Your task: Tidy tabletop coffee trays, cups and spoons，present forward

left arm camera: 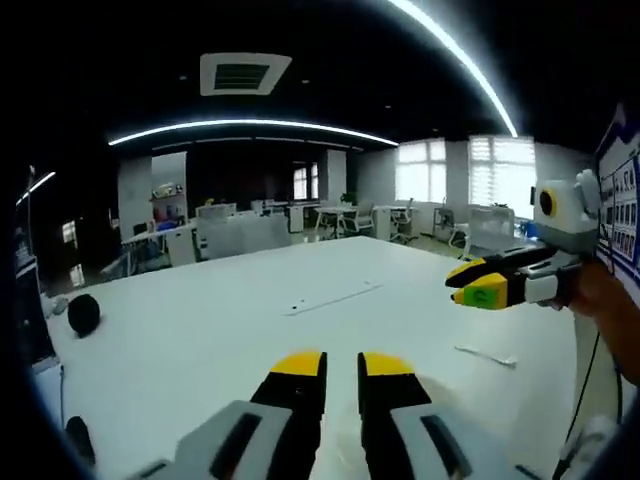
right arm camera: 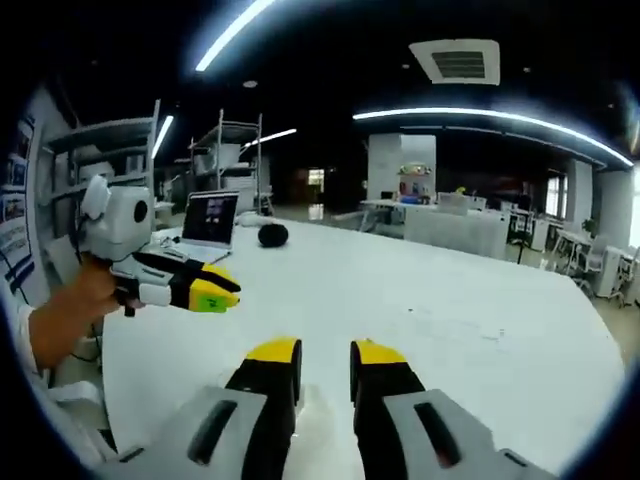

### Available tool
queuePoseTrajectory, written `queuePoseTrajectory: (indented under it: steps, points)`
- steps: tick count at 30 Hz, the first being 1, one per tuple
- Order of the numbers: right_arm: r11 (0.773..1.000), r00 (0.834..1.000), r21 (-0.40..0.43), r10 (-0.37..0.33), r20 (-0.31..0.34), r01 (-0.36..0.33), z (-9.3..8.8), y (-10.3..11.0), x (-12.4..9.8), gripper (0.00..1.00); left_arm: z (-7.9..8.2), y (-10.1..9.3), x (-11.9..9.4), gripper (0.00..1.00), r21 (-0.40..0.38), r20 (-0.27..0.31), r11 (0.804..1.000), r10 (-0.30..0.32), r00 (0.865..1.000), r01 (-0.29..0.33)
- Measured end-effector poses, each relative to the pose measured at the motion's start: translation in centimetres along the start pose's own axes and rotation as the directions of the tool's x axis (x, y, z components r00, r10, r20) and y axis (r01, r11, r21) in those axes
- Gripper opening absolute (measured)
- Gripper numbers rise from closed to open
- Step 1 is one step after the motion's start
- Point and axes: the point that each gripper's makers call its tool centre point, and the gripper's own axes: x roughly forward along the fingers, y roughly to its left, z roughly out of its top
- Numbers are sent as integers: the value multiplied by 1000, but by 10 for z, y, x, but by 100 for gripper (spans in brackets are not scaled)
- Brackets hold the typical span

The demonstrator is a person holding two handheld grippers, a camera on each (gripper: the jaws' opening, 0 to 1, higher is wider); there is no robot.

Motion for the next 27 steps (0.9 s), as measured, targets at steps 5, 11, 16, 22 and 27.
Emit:
queuePoseTrajectory:
  steps: [5, 11, 16, 22, 27]
  points:
    - [997, 994, 31, -73, 81, 71, 10, -14, -28, 27, 10, 15, -19, 18, 7, 73, 998, 63, 995, -64]
    - [986, 975, 50, -162, 152, 157, 21, -40, -59, 27, 14, 29, -41, 18, 26, 134, 991, 124, 983, -128]
    - [975, 958, 93, -217, 189, 203, 18, -62, -85, 27, 13, 45, -61, 21, 11, 216, 984, 172, 961, -179]
    - [959, 939, 138, -274, 209, 249, 8, -90, -101, 28, 1, 72, -81, 21, -26, 253, 966, 254, 933, -256]
    - [946, 916, 166, -312, 252, 277, 2, -104, -117, 28, -6, 85, -100, 21, -21, 290, 951, 300, 909, -307]
